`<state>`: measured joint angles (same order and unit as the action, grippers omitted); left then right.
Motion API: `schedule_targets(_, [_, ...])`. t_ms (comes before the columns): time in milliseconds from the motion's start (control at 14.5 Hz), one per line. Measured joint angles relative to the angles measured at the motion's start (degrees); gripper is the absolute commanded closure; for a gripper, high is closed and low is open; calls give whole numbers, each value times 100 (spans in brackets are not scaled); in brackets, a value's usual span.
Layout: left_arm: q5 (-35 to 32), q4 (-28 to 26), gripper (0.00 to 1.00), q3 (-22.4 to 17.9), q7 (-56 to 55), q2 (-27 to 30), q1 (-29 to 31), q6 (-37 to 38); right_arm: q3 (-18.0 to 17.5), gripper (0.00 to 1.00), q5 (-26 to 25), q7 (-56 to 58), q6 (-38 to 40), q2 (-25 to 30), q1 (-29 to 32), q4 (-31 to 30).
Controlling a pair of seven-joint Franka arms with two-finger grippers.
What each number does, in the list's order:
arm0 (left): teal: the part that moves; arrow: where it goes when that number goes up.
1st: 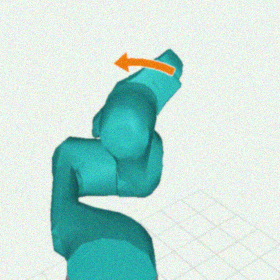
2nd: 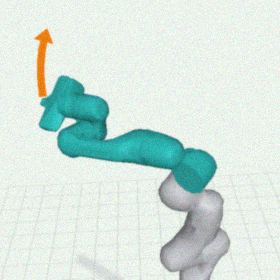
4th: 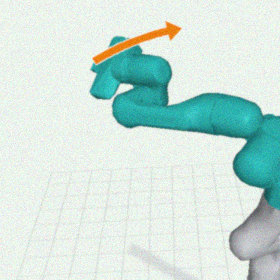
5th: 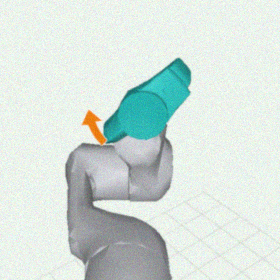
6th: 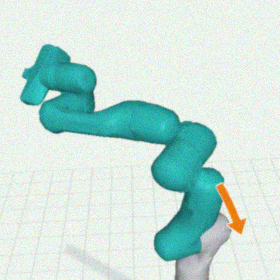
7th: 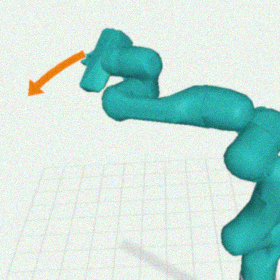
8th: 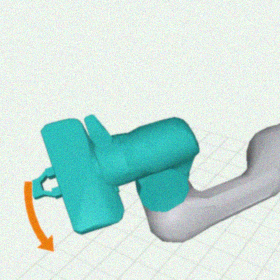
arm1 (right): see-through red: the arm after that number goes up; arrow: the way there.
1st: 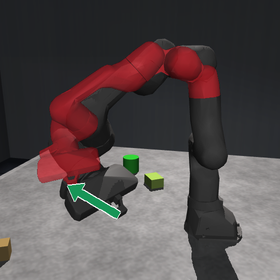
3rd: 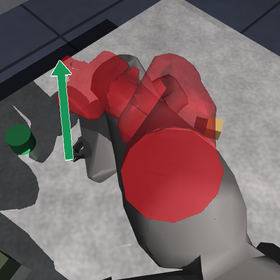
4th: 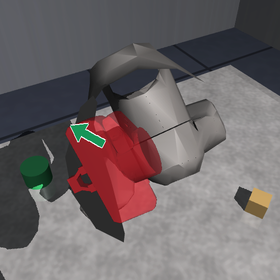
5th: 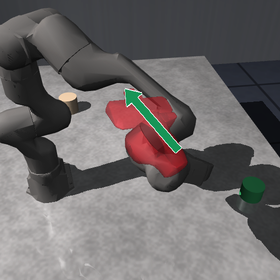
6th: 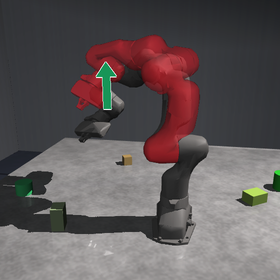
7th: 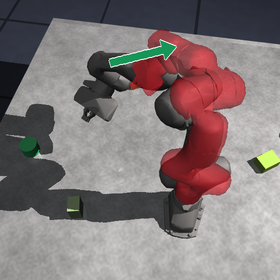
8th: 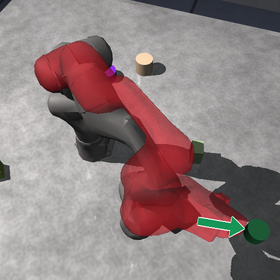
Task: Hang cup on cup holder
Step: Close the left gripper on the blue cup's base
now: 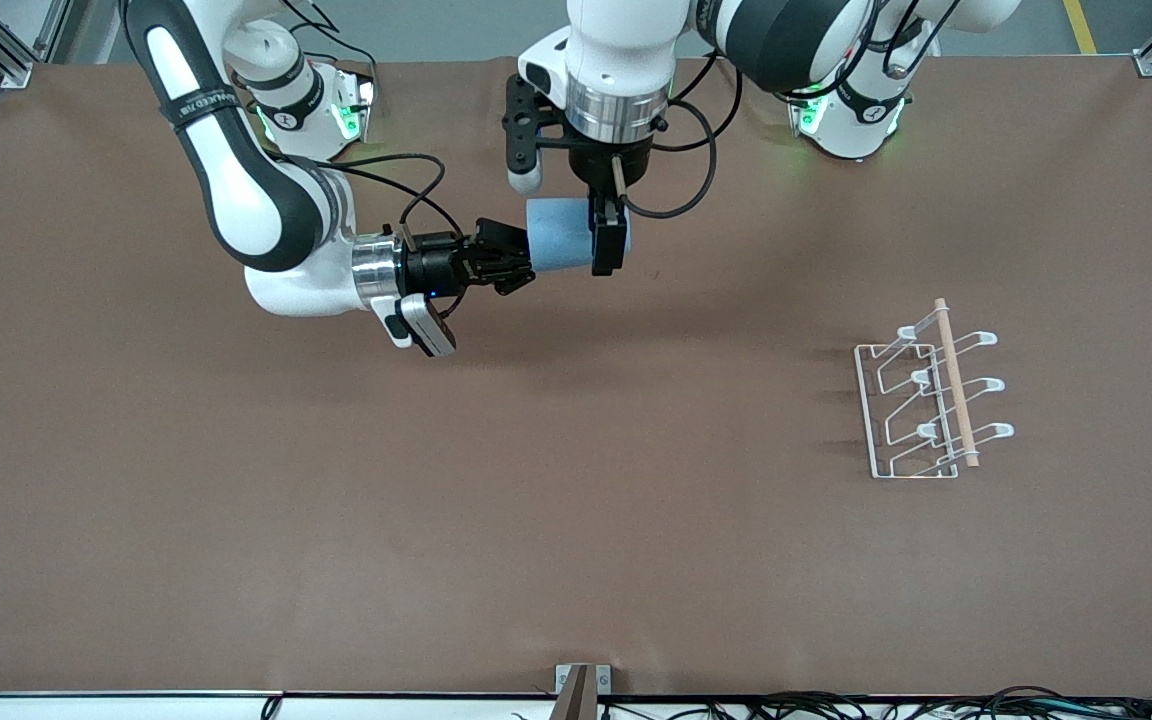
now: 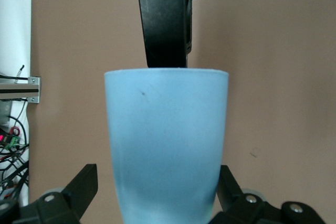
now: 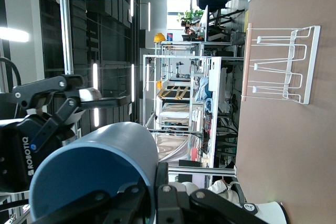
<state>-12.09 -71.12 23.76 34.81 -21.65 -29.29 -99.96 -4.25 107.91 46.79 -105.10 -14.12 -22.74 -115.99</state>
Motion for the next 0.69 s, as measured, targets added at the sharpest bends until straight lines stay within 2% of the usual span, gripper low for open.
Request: schedule_targets(691, [0,9,1,7,-146,-98,-94,-111,0,100,0,2,2,3,0,0])
